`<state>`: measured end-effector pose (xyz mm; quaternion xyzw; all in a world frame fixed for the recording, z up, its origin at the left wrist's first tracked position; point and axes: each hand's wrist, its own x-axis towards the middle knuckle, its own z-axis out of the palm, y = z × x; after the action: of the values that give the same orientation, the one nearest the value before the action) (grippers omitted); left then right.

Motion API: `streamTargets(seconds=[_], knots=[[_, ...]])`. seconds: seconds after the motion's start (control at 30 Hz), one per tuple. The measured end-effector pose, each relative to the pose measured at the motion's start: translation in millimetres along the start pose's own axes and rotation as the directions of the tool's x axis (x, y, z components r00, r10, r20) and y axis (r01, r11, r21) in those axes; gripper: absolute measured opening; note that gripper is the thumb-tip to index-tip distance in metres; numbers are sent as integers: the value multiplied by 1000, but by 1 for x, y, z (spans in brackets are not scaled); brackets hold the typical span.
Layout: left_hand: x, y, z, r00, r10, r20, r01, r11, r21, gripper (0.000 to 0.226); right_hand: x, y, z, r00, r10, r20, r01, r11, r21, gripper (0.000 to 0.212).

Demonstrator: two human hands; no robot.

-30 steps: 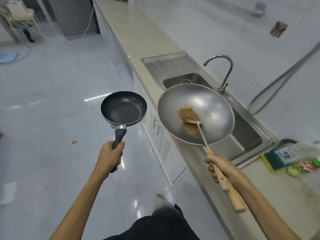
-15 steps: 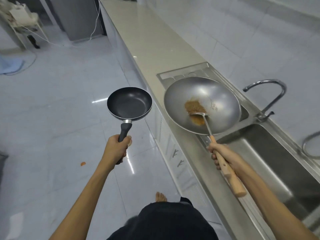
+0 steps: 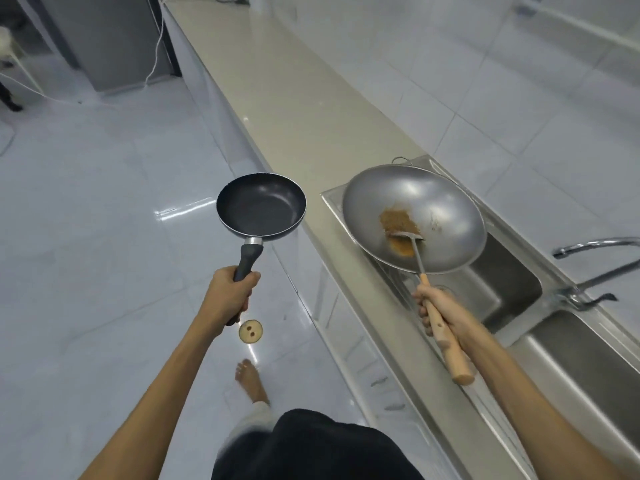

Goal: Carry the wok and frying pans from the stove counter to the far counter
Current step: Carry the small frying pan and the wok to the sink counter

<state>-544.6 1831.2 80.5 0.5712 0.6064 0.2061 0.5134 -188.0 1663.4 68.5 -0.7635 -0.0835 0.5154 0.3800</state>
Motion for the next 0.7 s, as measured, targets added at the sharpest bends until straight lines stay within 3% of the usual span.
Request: streamTargets(seconds=[0.17,0.33,0.7], knots=[[97,24,-60,995,12,102,-22,995,97,25,42,-47,62,997,51,-58,-43,991,129,12],[186,48,-108,985,46,168,-75,982,175,21,66,-84,113,990,78,-121,-43,962,268,20],[336,95,-81,930,83,359,-143,979,144,25,116,-130,159,949,119,-293,6,919,394,13]])
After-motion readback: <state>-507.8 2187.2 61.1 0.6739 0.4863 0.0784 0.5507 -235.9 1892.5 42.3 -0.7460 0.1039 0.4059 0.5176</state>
